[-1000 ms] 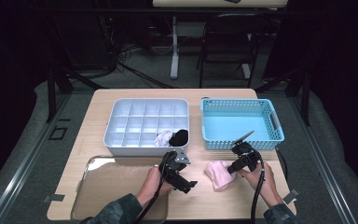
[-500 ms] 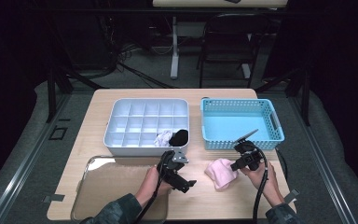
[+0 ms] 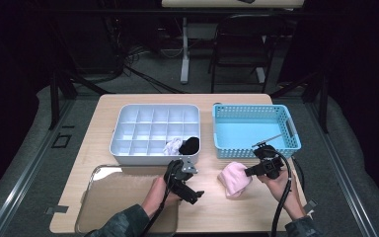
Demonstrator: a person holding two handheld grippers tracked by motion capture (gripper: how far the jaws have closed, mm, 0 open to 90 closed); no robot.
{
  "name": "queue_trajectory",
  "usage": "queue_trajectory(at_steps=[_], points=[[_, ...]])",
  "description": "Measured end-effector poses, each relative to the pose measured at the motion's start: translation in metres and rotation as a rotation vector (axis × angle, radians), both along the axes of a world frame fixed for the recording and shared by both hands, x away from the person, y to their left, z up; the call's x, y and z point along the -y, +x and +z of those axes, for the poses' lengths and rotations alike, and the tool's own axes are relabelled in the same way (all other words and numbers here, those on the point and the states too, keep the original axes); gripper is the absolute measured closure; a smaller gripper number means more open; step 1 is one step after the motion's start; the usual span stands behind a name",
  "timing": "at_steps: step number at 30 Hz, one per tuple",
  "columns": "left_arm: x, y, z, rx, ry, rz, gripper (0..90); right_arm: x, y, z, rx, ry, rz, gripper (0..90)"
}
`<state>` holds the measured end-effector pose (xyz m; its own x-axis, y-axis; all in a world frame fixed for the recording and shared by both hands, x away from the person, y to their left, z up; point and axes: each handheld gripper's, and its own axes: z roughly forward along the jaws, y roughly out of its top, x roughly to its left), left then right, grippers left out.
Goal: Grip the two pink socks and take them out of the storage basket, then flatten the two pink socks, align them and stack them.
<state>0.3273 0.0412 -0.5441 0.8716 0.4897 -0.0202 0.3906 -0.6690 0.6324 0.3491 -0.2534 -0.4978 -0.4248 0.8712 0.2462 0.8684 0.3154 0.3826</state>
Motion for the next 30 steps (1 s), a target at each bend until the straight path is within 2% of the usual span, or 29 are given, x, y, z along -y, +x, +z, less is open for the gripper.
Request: queue_trajectory(at_steps=[1,3,4,6,7,15,19,26,27,30], points=[[-0.001,0.0,0.0,-0.004,-0.007,0.004,0.1,-0.001,-0.001,0.001,0.008,-0.006,0.006,83.0],[-0.002,0.0,0.0,-0.003,-0.007,0.005,0.1,-0.004,-0.003,0.003,0.019,0.023,0.0,83.0],[-0.002,0.0,0.0,-0.003,-0.005,0.006,0.1,-0.005,-0.003,0.005,0.02,0.019,0.017,82.9],[-0.002,0.0,0.0,-0.002,-0.003,0.005,0.1,-0.009,-0.006,0.006,0.035,0.037,0.003,82.8],[-0.002,0.0,0.0,-0.003,-0.004,0.006,0.1,-0.01,-0.006,0.008,0.028,0.03,0.026,82.7],[-0.005,-0.001,0.0,-0.012,0.009,0.004,0.1,-0.017,-0.008,0.012,0.044,0.034,0.046,82.5],[-0.005,0.0,0.0,-0.011,0.01,0.01,0.1,-0.022,-0.01,0.015,0.055,0.052,0.054,82.3],[-0.002,-0.001,0.0,-0.011,0.023,0.006,0.1,-0.035,-0.013,0.014,0.049,0.073,0.099,82.1],[-0.002,-0.001,-0.001,-0.011,0.019,0.002,0.1,-0.035,-0.013,0.014,0.038,0.065,0.119,82.1],[-0.002,-0.001,0.0,-0.009,0.02,-0.002,0.1,-0.041,-0.013,0.01,0.032,0.079,0.126,81.9]])
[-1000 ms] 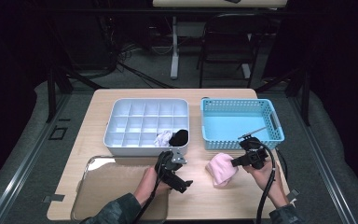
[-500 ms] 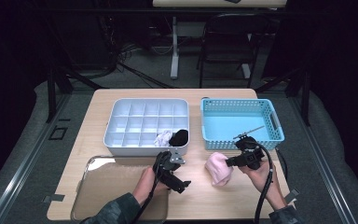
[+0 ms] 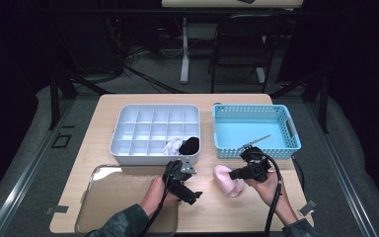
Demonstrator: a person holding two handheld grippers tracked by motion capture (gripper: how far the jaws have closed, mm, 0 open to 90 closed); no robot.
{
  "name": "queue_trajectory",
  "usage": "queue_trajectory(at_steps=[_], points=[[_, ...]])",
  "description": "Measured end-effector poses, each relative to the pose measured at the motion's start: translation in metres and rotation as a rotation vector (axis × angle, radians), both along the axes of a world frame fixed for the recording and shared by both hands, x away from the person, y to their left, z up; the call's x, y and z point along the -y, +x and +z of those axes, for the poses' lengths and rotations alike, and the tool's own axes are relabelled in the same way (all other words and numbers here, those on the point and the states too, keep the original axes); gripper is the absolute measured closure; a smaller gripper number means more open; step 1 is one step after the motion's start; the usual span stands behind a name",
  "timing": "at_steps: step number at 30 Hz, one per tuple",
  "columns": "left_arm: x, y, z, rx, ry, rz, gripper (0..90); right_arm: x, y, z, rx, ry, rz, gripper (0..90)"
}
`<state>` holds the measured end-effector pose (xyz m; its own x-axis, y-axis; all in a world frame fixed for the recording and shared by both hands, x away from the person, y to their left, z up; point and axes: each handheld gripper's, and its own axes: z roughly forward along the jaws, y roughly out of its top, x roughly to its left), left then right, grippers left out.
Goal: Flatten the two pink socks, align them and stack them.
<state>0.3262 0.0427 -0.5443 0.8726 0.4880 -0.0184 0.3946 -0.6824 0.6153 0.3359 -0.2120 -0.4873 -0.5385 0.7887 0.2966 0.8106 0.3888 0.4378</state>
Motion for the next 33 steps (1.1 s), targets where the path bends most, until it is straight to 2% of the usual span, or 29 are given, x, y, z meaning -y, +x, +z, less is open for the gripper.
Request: queue_trajectory(at_steps=[2,3,10,11,15,16,17,18,19,20,22,23,24,25,28,30,31,32,33], points=[[0.0,0.0,0.0,0.0,0.002,0.001,0.1,-0.004,0.0,-0.002,-0.006,-0.021,0.024,81.8],[0.001,0.0,0.0,-0.002,0.002,-0.001,0.1,-0.007,0.0,-0.005,-0.014,-0.003,0.018,81.7],[0.002,-0.001,0.001,-0.021,0.008,-0.01,0.1,-0.024,0.004,-0.02,-0.057,-0.015,0.065,78.4],[0.002,-0.001,0.001,-0.017,0.01,-0.01,0.1,-0.024,0.004,-0.02,-0.066,-0.025,0.089,77.5],[0.004,-0.003,0.001,-0.021,0.013,-0.014,0.2,-0.023,0.003,-0.017,-0.053,0.026,0.076,71.5],[0.005,-0.003,0.001,-0.02,0.014,-0.014,0.2,-0.018,0.005,-0.013,-0.057,0.015,0.107,70.2],[0.005,-0.004,0.001,-0.02,0.012,-0.014,0.2,-0.017,0.004,-0.012,-0.038,0.036,0.071,69.2],[0.006,-0.004,0.001,-0.016,0.012,-0.01,0.2,-0.014,0.004,-0.011,-0.032,0.035,0.056,67.5],[0.007,-0.004,0.001,-0.016,0.013,-0.011,0.2,-0.01,0.006,-0.009,-0.028,0.019,0.059,65.9],[0.007,-0.005,0.002,-0.012,0.013,-0.009,0.2,-0.007,0.007,-0.01,-0.011,0.024,0.042,64.8],[0.008,-0.005,0.002,-0.011,0.011,-0.007,0.6,-0.002,0.009,-0.012,0.011,-0.004,0.009,62.4],[0.009,-0.005,0.003,-0.013,0.008,-0.009,0.9,0.001,0.011,-0.014,0.014,0.002,-0.008,60.3],[0.01,-0.005,0.003,-0.022,-0.005,-0.012,1.1,0.004,0.014,-0.017,0.007,-0.012,-0.016,58.5],[0.01,-0.005,0.004,-0.035,-0.007,-0.019,1.5,0.006,0.016,-0.019,0.007,-0.046,-0.03,58.3],[0.011,-0.007,0.004,-0.038,-0.008,-0.02,4.0,0.011,0.022,-0.029,-0.017,-0.071,-0.045,57.3],[0.013,-0.008,0.003,-0.06,-0.014,-0.014,6.4,0.011,0.024,-0.035,-0.026,-0.099,-0.042,56.7],[0.013,-0.009,0.003,-0.064,-0.017,-0.014,8.1,0.009,0.024,-0.04,-0.024,-0.073,-0.065,56.4],[0.014,-0.01,0.003,-0.064,-0.017,-0.014,9.2,0.01,0.026,-0.04,-0.041,-0.116,-0.031,56.4],[0.015,-0.011,0.003,-0.061,-0.018,-0.014,10.7,0.008,0.027,-0.041,-0.05,-0.126,-0.035,56.5]])
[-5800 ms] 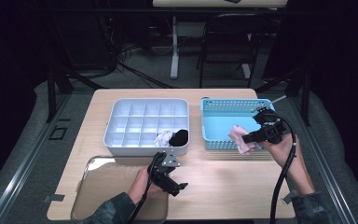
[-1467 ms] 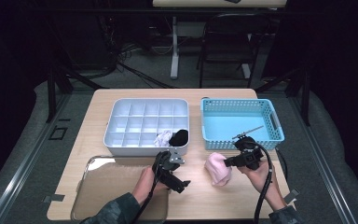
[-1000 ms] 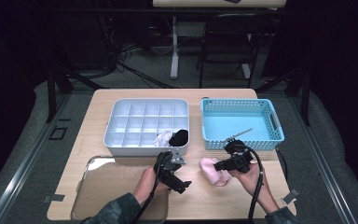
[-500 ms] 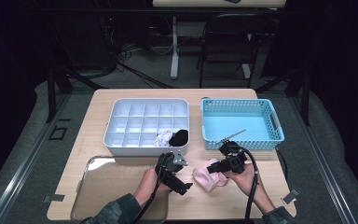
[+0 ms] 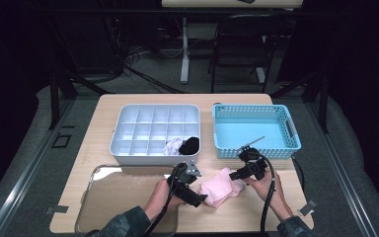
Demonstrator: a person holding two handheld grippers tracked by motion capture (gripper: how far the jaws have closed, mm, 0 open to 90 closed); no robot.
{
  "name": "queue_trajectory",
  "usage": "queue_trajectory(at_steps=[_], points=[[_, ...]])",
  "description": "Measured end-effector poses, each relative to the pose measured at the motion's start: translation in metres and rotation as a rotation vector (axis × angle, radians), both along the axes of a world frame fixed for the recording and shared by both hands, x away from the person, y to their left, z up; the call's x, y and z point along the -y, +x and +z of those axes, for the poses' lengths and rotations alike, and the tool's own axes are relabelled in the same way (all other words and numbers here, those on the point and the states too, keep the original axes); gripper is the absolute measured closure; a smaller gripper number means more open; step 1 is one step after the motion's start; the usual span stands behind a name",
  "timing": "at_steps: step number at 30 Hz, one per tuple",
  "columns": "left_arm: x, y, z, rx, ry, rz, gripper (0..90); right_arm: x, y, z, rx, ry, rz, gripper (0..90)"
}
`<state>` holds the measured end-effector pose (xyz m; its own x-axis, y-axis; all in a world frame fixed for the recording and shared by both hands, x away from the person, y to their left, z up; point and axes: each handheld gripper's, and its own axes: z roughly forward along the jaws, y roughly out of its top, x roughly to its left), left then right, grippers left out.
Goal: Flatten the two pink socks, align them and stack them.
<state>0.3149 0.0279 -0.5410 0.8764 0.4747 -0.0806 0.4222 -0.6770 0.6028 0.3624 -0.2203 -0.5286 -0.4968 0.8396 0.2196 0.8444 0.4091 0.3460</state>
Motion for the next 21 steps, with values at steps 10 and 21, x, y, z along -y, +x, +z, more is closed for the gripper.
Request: queue_trajectory(at_steps=[10,21], points=[[0.014,-0.005,-0.002,0.042,0.042,0.011,15.9,-0.006,0.002,-0.01,-0.01,-0.045,0.012,60.7],[0.016,-0.006,-0.009,-0.016,0.116,-0.018,36.7,-0.004,0.0,-0.012,-0.055,-0.085,0.009,71.8]])
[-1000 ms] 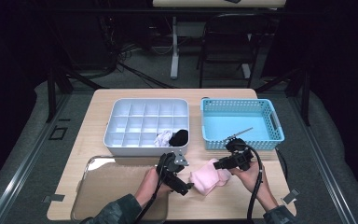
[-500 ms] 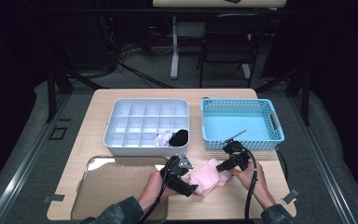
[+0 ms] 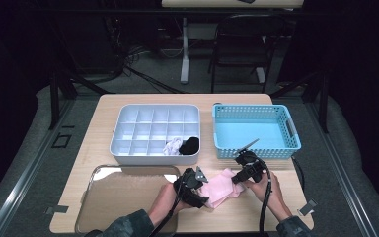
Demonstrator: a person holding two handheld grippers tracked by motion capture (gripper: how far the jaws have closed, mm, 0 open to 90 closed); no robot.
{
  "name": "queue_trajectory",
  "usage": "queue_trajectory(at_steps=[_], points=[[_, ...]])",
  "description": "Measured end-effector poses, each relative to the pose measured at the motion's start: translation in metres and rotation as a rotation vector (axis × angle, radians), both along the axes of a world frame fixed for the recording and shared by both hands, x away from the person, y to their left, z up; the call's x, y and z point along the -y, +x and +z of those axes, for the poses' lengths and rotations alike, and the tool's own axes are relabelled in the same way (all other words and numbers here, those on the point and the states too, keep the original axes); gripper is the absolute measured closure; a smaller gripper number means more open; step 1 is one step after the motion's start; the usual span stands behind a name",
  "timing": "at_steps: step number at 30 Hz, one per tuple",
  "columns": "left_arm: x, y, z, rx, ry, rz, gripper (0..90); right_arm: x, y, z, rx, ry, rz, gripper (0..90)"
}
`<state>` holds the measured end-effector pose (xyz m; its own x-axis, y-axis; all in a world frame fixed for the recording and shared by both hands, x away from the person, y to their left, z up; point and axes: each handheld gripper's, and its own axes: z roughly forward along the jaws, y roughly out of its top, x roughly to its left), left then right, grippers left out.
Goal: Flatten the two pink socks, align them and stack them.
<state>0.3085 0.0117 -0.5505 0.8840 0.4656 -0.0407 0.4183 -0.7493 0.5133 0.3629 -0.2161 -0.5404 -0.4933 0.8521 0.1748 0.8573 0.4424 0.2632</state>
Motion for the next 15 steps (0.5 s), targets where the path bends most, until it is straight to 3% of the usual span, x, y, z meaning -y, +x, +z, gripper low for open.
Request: queue_trajectory(at_steps=[5,6,8,13,15], points=[[-0.003,0.006,-0.001,0.032,0.02,0.025,34.5,0.001,-0.004,0.0,-0.002,-0.01,-0.026,69.3],[-0.004,0.008,-0.001,0.041,0.026,0.033,34.3,0.0,-0.007,-0.001,-0.002,-0.003,-0.059,68.5],[-0.007,0.012,-0.001,0.056,0.037,0.051,34.1,0.001,-0.008,0.001,-0.026,-0.019,-0.029,67.5],[-0.015,0.018,0.001,0.077,0.029,0.109,33.5,0.004,-0.011,0.007,-0.017,0.026,-0.019,63.8],[-0.017,0.017,0.005,0.091,0.012,0.128,33.2,0.007,-0.01,0.01,0.008,0.049,-0.051,62.5]])
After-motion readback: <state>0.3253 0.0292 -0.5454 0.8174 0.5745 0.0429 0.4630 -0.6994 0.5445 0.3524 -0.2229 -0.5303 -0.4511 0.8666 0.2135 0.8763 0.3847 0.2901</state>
